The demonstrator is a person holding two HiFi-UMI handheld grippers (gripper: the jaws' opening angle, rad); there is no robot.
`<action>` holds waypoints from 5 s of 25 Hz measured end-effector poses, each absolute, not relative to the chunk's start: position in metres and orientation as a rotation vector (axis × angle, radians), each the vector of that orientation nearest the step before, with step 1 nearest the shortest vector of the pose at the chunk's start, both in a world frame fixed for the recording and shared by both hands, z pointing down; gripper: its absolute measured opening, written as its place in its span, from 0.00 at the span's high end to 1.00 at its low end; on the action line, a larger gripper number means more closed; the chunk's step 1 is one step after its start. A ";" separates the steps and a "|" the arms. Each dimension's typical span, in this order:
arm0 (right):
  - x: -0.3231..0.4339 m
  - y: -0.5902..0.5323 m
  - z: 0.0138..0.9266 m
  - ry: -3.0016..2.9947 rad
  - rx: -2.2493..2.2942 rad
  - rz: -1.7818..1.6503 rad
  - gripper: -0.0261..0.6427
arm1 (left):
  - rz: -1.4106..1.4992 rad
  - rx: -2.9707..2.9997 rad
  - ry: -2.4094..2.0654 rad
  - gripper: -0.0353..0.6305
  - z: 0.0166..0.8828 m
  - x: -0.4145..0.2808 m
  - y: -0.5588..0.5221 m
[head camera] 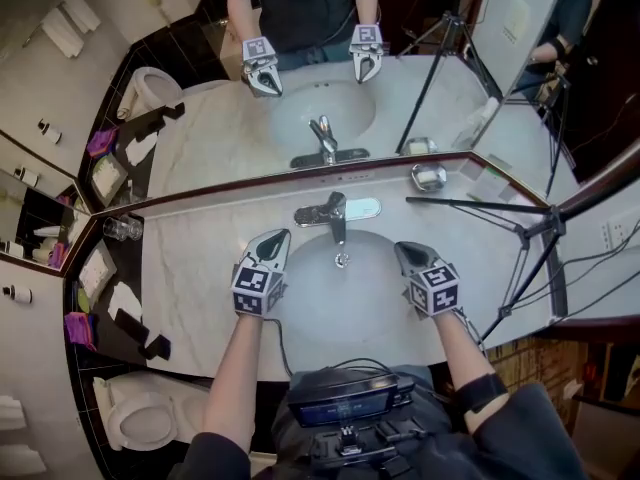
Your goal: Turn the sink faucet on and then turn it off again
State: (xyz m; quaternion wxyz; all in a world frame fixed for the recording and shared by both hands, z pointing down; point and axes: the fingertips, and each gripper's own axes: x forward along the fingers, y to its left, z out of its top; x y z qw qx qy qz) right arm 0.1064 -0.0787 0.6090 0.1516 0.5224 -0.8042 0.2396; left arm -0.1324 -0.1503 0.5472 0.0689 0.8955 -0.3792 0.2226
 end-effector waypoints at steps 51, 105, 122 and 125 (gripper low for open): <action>0.134 -0.079 0.613 -2.237 1.557 0.716 0.93 | 1.589 3.170 -0.758 0.61 0.618 -0.039 -0.184; 0.145 -0.086 0.632 -2.185 1.571 0.770 0.93 | 1.651 3.202 -0.944 0.73 0.686 -0.036 -0.182; 0.144 -0.088 0.622 -2.199 1.569 0.740 0.93 | 1.628 3.152 -0.985 0.73 0.685 -0.034 -0.181; 0.139 -0.089 0.618 -2.219 1.557 0.730 0.93 | 1.575 3.128 -0.997 0.74 0.675 -0.037 -0.179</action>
